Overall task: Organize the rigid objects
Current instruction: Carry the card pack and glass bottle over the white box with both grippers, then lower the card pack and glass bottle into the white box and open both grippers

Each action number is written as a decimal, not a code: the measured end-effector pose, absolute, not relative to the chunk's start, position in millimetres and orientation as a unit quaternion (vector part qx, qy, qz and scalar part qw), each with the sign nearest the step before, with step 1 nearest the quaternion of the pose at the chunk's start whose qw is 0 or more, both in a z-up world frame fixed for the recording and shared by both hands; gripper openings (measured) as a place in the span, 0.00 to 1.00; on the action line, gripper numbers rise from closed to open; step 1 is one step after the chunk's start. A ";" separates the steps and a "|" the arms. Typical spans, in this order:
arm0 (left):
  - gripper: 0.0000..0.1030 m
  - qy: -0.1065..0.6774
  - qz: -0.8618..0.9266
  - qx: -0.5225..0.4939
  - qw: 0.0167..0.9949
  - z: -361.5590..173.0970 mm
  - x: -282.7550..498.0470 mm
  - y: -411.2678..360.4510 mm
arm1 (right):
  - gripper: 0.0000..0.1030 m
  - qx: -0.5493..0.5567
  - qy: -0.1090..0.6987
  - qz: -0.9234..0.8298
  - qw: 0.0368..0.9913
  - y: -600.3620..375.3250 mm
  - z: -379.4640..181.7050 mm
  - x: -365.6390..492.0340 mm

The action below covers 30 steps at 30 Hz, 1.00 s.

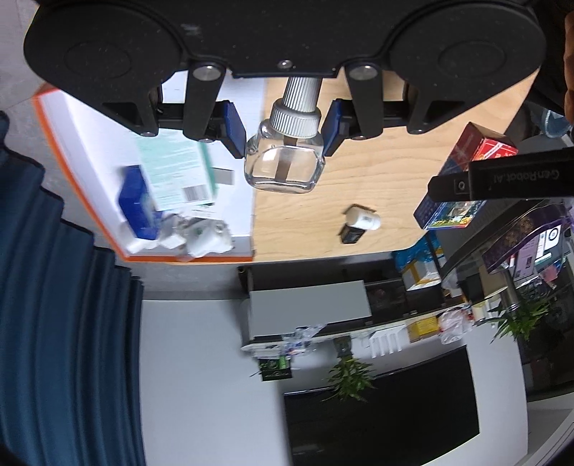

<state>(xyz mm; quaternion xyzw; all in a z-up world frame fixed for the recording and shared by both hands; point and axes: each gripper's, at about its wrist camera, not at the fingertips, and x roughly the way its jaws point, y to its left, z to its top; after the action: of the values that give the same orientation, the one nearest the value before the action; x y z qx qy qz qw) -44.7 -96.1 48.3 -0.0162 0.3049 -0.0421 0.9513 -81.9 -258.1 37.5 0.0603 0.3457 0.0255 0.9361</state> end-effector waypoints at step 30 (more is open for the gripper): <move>0.58 0.295 -0.139 0.021 0.945 51.8 -24.7 -190.8 | 0.54 0.071 0.326 -0.064 0.941 -351.4 44.3 -80.8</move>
<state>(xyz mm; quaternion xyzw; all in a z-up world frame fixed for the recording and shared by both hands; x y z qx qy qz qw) -24.7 -190.8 51.8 0.0215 0.2949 -0.1392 0.9451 -80.8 -351.4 44.3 0.0708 0.3260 -0.0635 0.9406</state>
